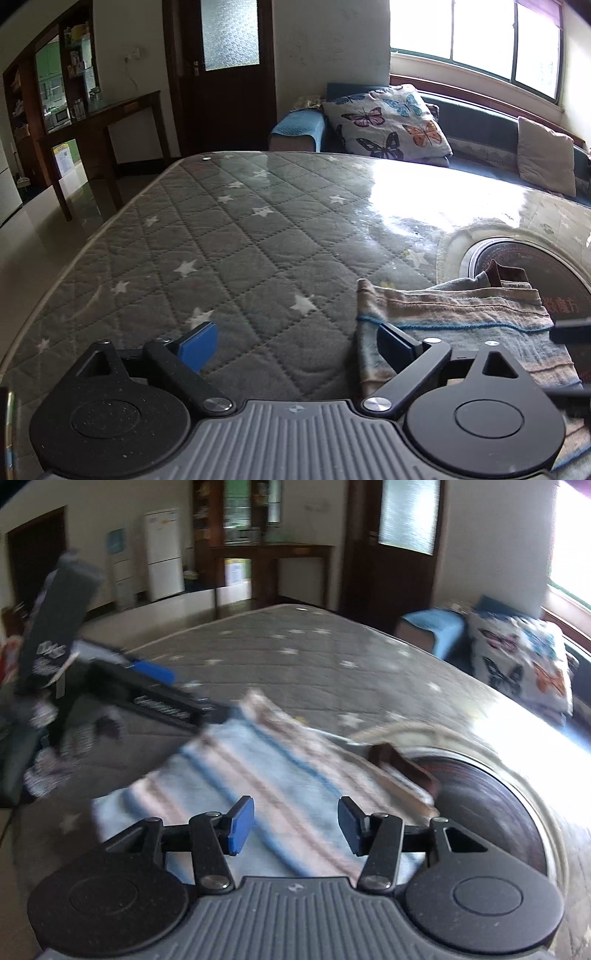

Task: Fold clothes

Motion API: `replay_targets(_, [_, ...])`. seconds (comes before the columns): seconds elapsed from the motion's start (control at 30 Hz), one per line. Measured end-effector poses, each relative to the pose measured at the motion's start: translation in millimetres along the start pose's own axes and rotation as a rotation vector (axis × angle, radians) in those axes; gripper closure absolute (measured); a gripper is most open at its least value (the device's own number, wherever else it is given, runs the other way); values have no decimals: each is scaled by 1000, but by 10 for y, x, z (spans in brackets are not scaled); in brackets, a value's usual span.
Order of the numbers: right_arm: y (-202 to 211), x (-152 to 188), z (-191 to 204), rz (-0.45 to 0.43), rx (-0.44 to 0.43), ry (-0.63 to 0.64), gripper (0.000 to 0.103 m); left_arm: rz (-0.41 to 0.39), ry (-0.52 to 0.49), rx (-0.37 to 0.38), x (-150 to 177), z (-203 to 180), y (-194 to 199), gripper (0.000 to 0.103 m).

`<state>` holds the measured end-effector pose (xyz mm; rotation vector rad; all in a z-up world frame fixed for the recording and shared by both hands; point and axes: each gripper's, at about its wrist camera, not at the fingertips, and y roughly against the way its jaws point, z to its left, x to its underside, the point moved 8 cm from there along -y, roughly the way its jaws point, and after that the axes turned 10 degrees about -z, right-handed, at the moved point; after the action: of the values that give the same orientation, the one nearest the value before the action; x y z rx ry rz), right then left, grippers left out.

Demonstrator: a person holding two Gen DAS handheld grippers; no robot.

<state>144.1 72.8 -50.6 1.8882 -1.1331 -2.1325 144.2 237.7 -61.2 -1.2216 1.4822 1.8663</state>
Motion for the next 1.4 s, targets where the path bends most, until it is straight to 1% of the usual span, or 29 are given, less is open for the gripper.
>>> replay_targets(0.23, [91, -7, 696, -4, -123, 162, 52, 7, 40, -12, 83, 164, 181, 3])
replay_targets(0.33, [70, 59, 987, 6, -153, 257, 52, 19, 56, -9, 131, 195, 241, 2])
replay_targets(0.43, [17, 152, 1235, 19, -151, 359, 54, 35, 78, -1, 183, 205, 293, 2])
replay_targets(0.57, [-75, 257, 1404, 42, -131, 441, 56, 53, 116, 17, 240, 196, 364, 2])
replay_targets(0.67, [-138, 328, 1477, 50, -101, 500, 60, 71, 151, 40, 268, 181, 408, 2])
replay_targets(0.7, [-148, 338, 1488, 48, -90, 514, 63, 78, 164, 49, 273, 166, 415, 2])
replay_targets(0.73, [-151, 339, 1493, 44, -81, 522, 70, 82, 177, 59, 292, 151, 427, 2])
replay_targets(0.77, [-155, 335, 1490, 41, -73, 521, 73, 87, 189, 66, 297, 142, 433, 2])
replay_targets(0.8, [-152, 320, 1477, 36, -71, 506, 80, 92, 201, 73, 300, 134, 439, 2])
replay_targets(0.83, [-144, 303, 1462, 32, -72, 490, 84, 98, 218, 82, 306, 128, 441, 2])
replay_targets(0.93, [-83, 199, 1374, 7, -79, 404, 91, 117, 273, 108, 319, 111, 436, 2])
replay_targets(1.07, [43, 35, 1217, -33, -88, 289, 93, 144, 358, 161, 338, 69, 435, 3])
replay_targets(1.23, [184, -79, 1078, -81, -82, 235, 94, 203, 489, 275, 359, -44, 394, 5])
replay_targets(1.3, [225, -87, 1040, -90, -83, 228, 94, 221, 530, 319, 359, -90, 375, 12])
replay_targets(1.33, [251, -87, 1024, -93, -84, 224, 94, 230, 546, 337, 358, -109, 368, 13])
replay_targets(1.4, [307, -75, 1009, -97, -88, 216, 94, 242, 562, 364, 365, -143, 348, 21])
